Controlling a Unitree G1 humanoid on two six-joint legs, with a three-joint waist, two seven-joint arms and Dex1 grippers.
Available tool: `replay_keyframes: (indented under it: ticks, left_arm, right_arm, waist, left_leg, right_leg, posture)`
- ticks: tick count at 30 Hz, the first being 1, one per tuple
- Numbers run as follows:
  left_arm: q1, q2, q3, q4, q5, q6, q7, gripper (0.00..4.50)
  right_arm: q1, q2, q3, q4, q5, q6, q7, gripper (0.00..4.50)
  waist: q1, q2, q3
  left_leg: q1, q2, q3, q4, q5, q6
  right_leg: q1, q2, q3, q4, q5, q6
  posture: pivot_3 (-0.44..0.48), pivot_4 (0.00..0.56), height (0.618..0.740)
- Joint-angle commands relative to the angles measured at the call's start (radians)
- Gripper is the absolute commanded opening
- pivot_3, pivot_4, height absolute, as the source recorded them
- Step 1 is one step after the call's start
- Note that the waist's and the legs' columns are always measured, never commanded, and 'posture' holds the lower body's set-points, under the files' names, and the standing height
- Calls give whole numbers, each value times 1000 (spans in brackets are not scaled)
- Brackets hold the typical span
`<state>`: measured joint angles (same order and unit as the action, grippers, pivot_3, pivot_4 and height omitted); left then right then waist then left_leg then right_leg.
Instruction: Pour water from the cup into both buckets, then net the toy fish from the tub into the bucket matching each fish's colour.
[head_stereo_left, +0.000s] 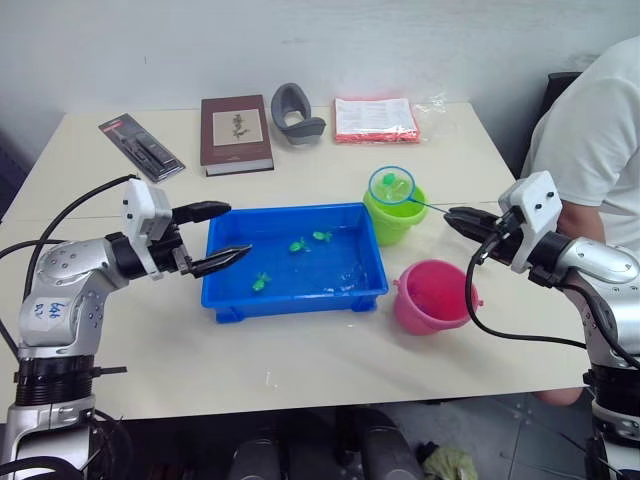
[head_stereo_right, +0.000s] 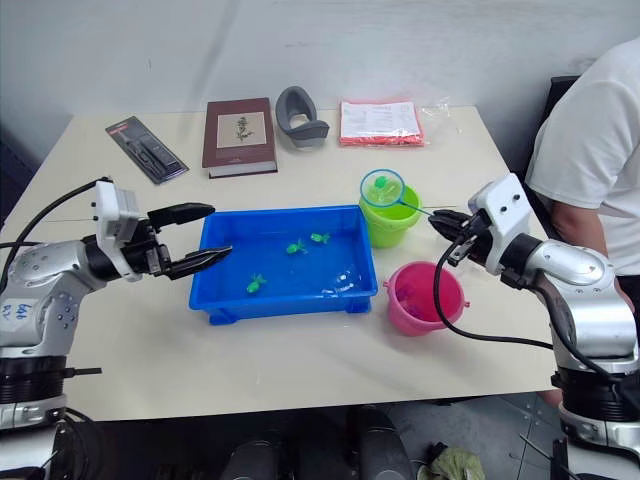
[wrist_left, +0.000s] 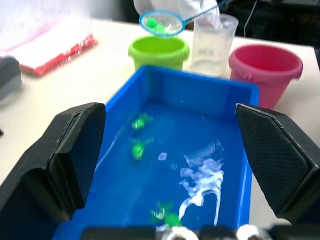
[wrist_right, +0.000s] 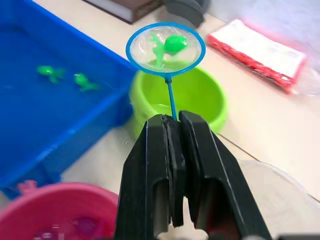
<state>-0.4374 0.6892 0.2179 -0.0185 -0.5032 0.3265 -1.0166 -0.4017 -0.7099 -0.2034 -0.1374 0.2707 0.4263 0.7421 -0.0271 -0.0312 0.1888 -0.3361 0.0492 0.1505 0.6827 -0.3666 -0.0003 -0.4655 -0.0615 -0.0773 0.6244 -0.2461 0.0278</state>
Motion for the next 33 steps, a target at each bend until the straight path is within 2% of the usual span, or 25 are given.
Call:
replay_keyframes:
  ticks: [1, 6, 9, 18, 23, 29, 33]
  left_arm:
    - [-8, -8, -4, -14, 4, -13, 19, 4445]
    - [-10, -9, -26, -12, 11, -17, 15, 4445]
    - [-10, -9, -36, -11, 17, -24, 8, 4445]
    - [2, -14, -40, -23, 17, -30, 12, 4445]
    - [21, -23, -22, -16, 1, -31, 14, 4445]
    - [24, -13, -29, 19, 23, -63, -3, 4445]
    - [21, -20, -37, 28, 30, -76, -6, 4445]
  right_arm:
    - [-17, -30, 9, 75, -120, -192, -64, 0]
    - [-52, -31, 33, 208, -249, -397, -171, 0]
    - [-54, -64, 87, 271, -338, -590, -172, 0]
    - [-61, -144, 177, 367, -558, -859, -253, 0]
    - [-56, -171, 205, 408, -655, -964, -335, 0]
    - [-80, -194, 267, 435, -748, -992, -342, 0]
    - [-65, -200, 271, 427, -808, -1007, -410, 0]
  waist:
    - [0, 0, 0]
    - [-2, 0, 0]
    - [-1, 0, 0]
    - [-1, 0, 0]
    - [-2, 0, 0]
    - [-3, 0, 0]
    - [-2, 0, 0]
  left_leg:
    - [0, 0, 0, 0, 0, 0]
    - [1, 0, 1, 0, 1, -1]
    - [1, 0, 1, 0, 1, -2]
    - [1, 1, 1, 0, 2, -2]
    - [1, 1, 1, 0, 2, -3]
    - [2, 1, 1, 0, 4, -4]
    - [1, 1, 1, 0, 4, -4]
  right_leg:
    - [0, 0, 0, 0, 0, 0]
    - [0, 0, 1, 0, 0, 0]
    - [0, 0, 1, 1, 0, 0]
    - [0, 0, 1, 1, 0, 0]
    - [0, 0, 2, 1, 0, 0]
    - [0, 0, 2, 2, 0, 0]
    - [0, 0, 2, 2, 0, 0]
  posture:
    - [0, 150, 740]
    - [0, 150, 740]
    - [0, 150, 740]
    - [0, 150, 740]
    - [0, 150, 740]
    - [0, 150, 740]
    - [0, 150, 740]
